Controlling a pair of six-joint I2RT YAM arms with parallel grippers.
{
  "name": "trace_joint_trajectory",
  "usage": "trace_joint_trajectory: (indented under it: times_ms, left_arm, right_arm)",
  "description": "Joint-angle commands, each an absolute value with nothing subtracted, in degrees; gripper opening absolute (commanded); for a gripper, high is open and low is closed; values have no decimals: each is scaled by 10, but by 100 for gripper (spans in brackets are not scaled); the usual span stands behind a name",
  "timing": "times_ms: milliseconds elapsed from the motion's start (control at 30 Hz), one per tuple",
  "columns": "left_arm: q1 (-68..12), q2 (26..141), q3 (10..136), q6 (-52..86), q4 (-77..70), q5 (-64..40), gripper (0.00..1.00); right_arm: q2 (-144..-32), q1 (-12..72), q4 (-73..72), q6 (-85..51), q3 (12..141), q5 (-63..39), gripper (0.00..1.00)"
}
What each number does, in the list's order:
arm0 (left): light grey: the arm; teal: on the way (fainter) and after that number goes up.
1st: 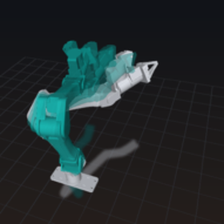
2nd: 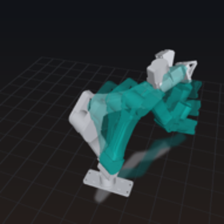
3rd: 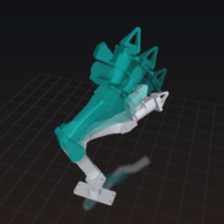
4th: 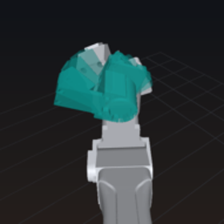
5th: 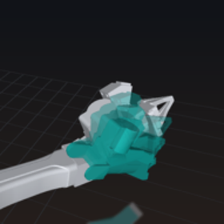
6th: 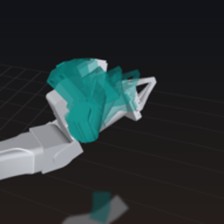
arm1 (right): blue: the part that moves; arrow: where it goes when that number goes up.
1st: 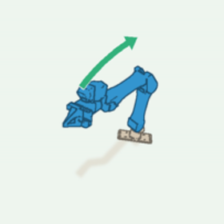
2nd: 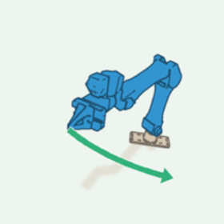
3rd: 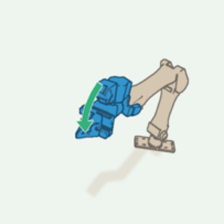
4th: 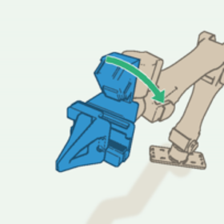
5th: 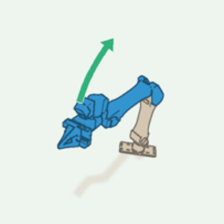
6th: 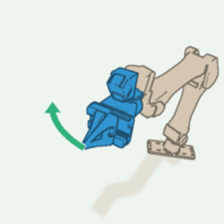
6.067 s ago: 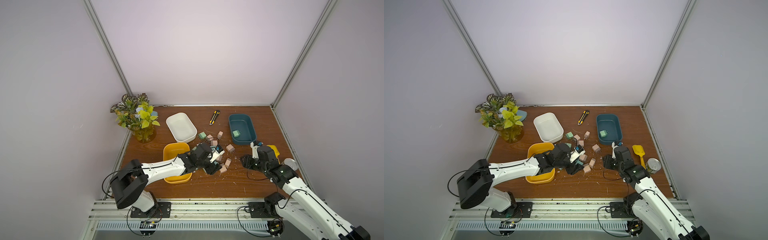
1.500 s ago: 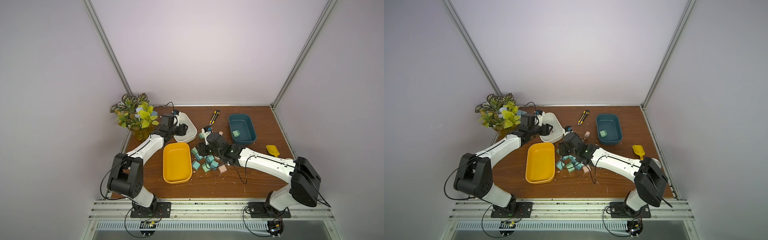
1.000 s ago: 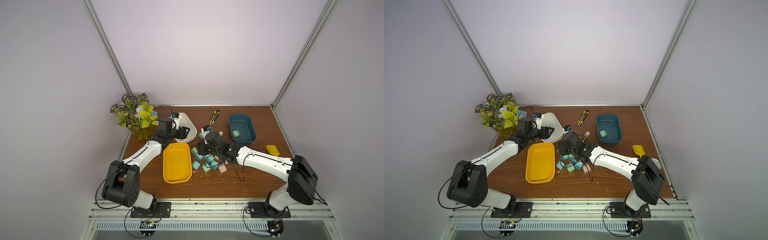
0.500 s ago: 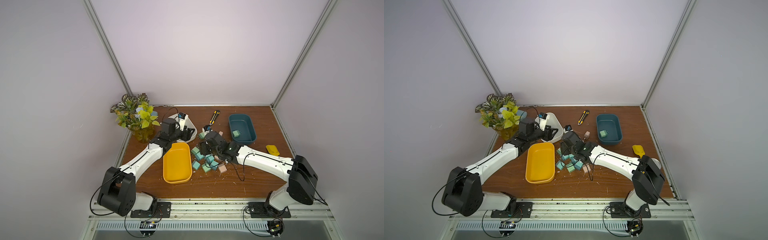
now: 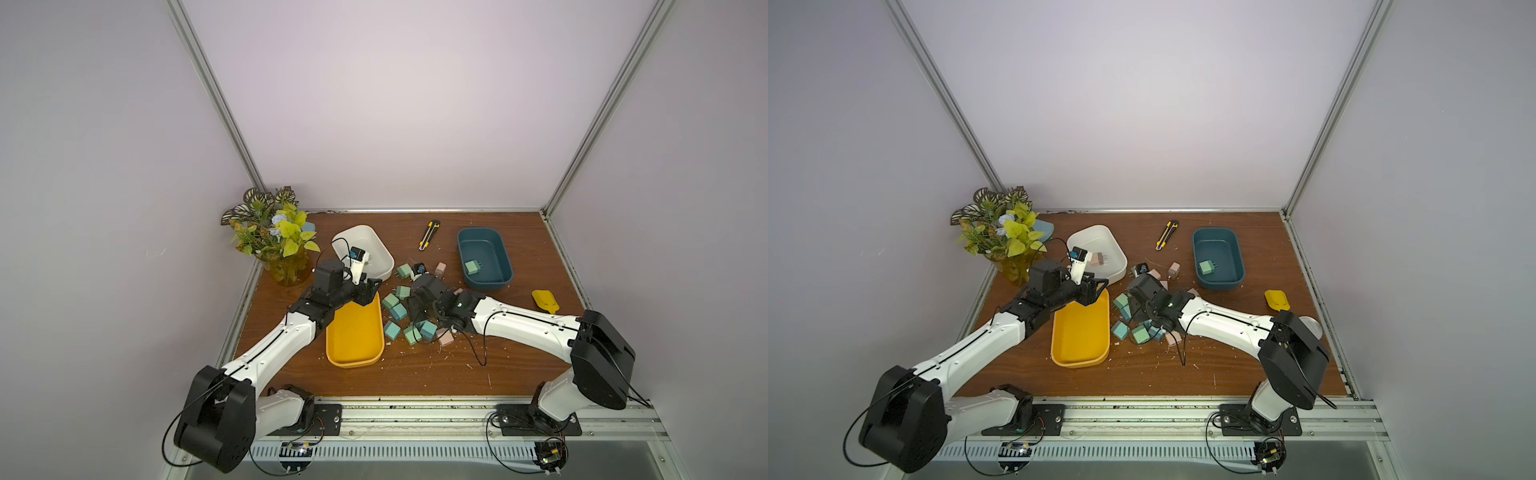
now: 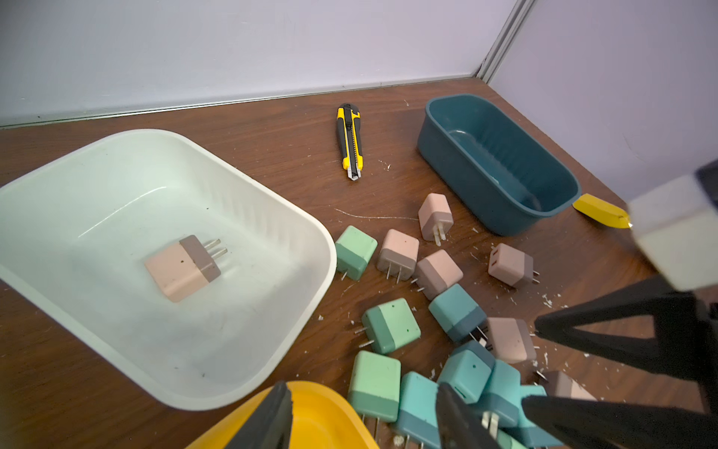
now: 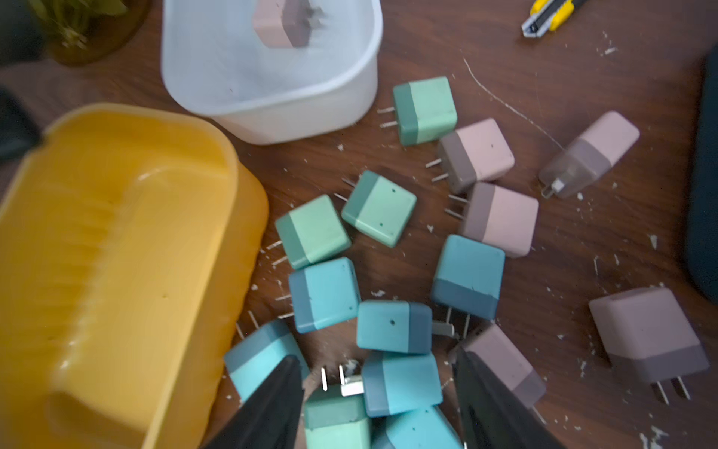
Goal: Place the plugs by color into the storage box
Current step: Pick up the plug from the center of the board.
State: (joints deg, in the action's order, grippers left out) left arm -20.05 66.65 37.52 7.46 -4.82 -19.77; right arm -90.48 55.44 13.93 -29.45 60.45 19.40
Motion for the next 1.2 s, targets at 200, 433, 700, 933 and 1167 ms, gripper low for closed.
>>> trace_joint_trajectory:
  times_ms: [200, 433, 700, 933, 1167]
  left_arm:
    - [-208, 583, 328, 19, -27, -253, 60]
    - [-216, 520, 288, 22, -51, -263, 59]
    - [-220, 502, 268, 32, -28, -243, 56]
    - [-262, 515, 259, 16, -34, -230, 56]
    - [-280, 557, 274, 4, -20, -224, 56]
  right_arm:
    - [-899, 556, 148, -309, 582, 212, 69]
    - [-923, 554, 153, -302, 586, 192, 69]
    - [-954, 540, 145, -314, 603, 160, 70]
    - [-971, 525, 145, -321, 608, 140, 68]
    - [-975, 523, 135, -322, 607, 118, 58]
